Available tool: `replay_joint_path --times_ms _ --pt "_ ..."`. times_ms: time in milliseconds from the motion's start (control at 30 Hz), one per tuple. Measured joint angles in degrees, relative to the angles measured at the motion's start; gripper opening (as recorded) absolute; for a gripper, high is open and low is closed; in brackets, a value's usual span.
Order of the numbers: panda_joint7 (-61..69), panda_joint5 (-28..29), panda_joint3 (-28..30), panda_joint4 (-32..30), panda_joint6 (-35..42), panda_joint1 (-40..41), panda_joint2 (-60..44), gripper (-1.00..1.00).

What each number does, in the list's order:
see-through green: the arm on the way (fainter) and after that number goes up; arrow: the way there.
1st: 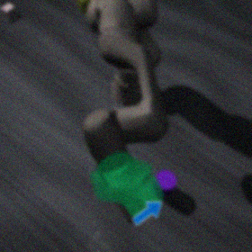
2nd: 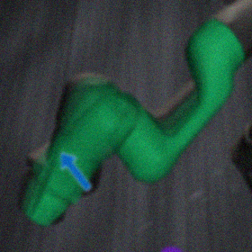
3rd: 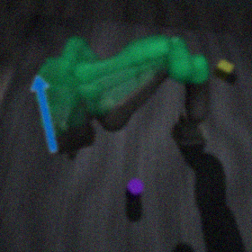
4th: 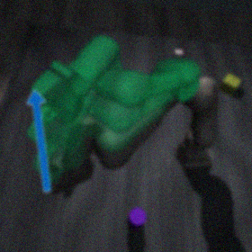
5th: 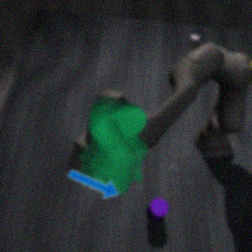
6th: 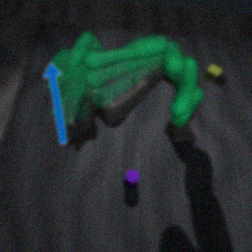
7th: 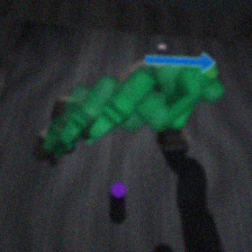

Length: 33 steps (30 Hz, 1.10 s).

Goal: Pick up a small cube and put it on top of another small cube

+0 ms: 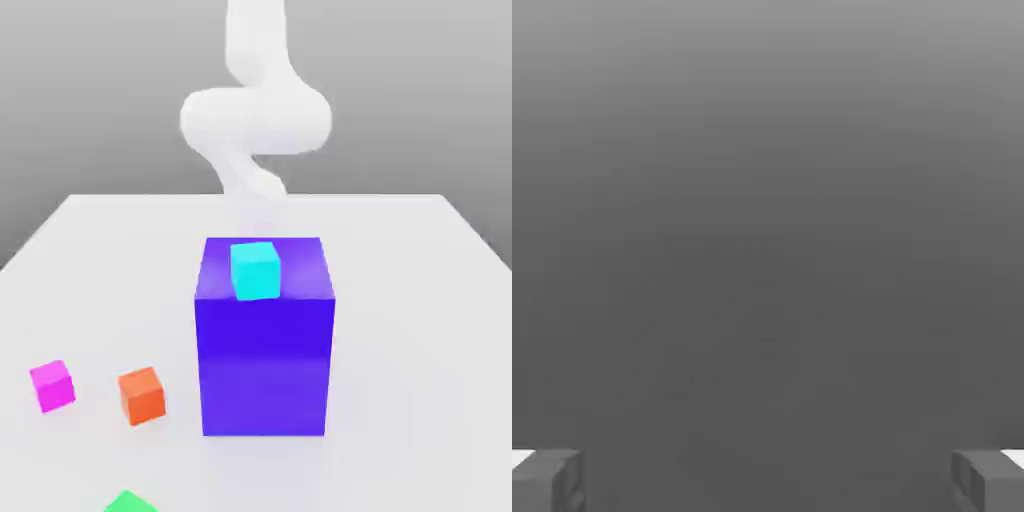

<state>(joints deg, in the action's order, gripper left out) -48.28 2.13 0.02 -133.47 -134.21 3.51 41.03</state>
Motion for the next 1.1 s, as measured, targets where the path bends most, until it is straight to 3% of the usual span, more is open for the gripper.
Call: replay_joint_path --times_ms 333,567,733,900,1033,1067,1100 --pt "-8.7 7.1 3.5 -6.7 -9.6 12.6 -19.4 0.0" --pt "-11.6 7.6 9.0 -11.4 -16.5 18.8 -32.7 0.0" --pt "-9.6 2.4 11.9 -14.9 -21.7 24.8 -42.1 0.0" --pt "-3.9 -7.6 9.7 -17.2 -27.3 29.6 -51.6 0.0" --pt "-0.9 -11.7 6.0 -15.8 -33.7 32.8 -59.9 0.0" --pt "-0.5 -12.1 5.2 -15.4 -35.0 33.4 -61.5 -1.0" --pt "-0.5 -12.1 5.2 -15.4 -35.0 33.4 -61.5 -1.0"
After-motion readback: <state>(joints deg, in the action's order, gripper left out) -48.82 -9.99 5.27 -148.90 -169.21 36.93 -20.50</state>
